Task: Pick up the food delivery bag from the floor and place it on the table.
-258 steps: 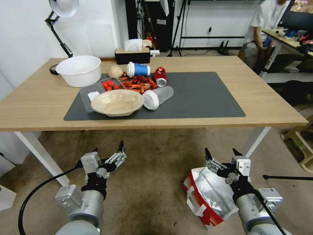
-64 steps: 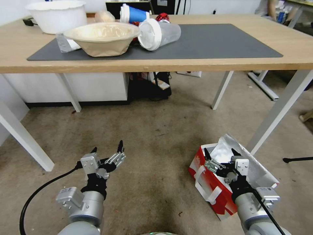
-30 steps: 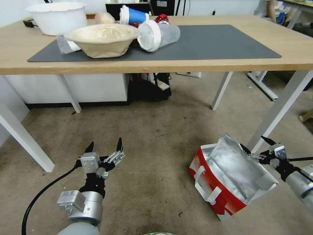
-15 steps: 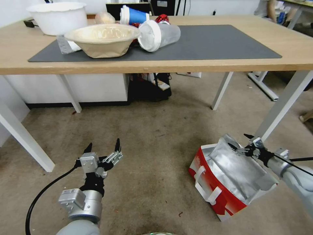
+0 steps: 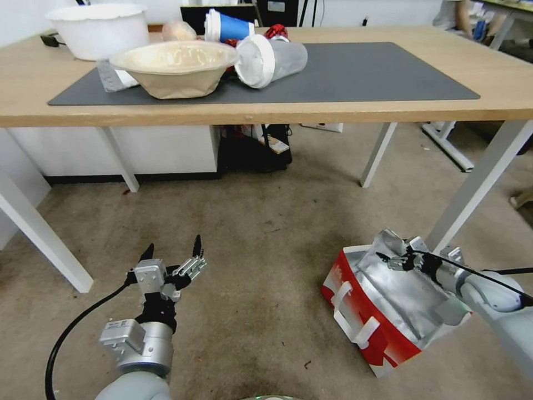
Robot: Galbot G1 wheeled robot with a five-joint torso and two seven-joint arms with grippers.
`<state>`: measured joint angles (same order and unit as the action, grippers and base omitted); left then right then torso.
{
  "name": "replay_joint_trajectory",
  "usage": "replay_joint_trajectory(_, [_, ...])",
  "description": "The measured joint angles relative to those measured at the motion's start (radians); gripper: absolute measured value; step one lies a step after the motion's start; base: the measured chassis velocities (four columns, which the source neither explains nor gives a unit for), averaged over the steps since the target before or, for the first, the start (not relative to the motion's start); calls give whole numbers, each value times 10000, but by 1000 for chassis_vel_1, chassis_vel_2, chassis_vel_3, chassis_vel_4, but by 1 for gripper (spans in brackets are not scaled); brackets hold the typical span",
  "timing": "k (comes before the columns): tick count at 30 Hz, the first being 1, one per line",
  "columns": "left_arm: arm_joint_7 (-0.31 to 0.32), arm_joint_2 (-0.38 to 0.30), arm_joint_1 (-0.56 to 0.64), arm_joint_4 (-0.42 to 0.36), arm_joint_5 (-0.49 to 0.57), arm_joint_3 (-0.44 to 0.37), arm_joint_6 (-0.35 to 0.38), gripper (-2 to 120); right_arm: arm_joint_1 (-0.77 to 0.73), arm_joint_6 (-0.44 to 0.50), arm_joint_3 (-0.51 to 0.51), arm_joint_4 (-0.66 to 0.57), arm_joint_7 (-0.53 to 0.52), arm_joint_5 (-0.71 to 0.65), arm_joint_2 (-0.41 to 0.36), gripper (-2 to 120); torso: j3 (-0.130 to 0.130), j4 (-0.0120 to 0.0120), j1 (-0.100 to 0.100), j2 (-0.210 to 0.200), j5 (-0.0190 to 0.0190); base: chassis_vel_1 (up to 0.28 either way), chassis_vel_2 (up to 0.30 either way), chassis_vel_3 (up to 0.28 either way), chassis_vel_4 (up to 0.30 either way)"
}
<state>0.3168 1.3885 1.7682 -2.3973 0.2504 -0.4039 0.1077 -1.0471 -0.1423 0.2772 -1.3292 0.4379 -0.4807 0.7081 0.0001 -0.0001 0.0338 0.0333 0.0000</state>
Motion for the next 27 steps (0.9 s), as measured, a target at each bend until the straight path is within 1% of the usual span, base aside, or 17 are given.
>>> replay_joint_trajectory(1, [9,-3,-7,12,0,-3,-31,100,8,-14,-7,0,-3,-46,-4,65,0,0,-1,0,0,0,0,0,0])
replay_joint_trajectory(4, [23,-16,-24,15,12,-7,-55,100,-2,-6,11,28,12,-130,-34,51,0,2,0,0,0,0,0,0,0])
replay_joint_trajectory(5, [23,-16,-24,15,12,-7,-55,100,-2,-6,11,28,12,-130,-34,51,0,2,0,0,0,0,0,0,0])
replay_joint_trajectory(7, [25,-35,-32,15,38,-18,-53,100,-18,64,35,75,60,-151,-44,43,0,-1,-1,0,0,0,0,0,0])
replay_joint_trajectory(8, [25,-35,-32,15,38,-18,-53,100,-18,64,35,75,60,-151,-44,43,0,-1,-1,0,0,0,0,0,0])
replay_joint_trajectory(12, [28,-82,-37,-1,73,-63,-44,100,33,268,40,178,304,-245,-47,21,0,0,0,1,0,0,0,0,0])
replay_joint_trajectory(13, [28,-82,-37,-1,73,-63,-44,100,33,268,40,178,304,-245,-47,21,0,0,0,1,0,0,0,0,0])
replay_joint_trajectory(15, [29,-84,-26,-5,74,-66,-40,100,76,325,18,236,427,-260,-58,15,-1,1,0,1,0,0,0,0,0])
replay_joint_trajectory(16, [31,-84,-20,-7,74,-66,-39,100,99,357,3,271,477,-261,-64,8,-1,0,-1,1,1,0,0,0,0])
replay_joint_trajectory(17, [31,-84,-20,-7,74,-66,-39,100,99,357,3,271,477,-261,-64,8,-1,0,-1,1,1,0,0,0,0])
replay_joint_trajectory(19, [31,-81,-9,-11,74,-67,-35,100,147,404,-24,334,551,-260,-72,0,-1,1,-1,1,1,0,0,0,0])
replay_joint_trajectory(24, [31,-79,3,-13,78,-66,-35,100,203,536,-40,416,774,-263,-84,0,-1,0,0,1,0,0,0,0,0])
replay_joint_trajectory(27, [29,-84,10,-41,116,-119,-65,100,113,1413,157,311,1771,-1025,-120,0,0,2,0,1,3,0,0,0,0])
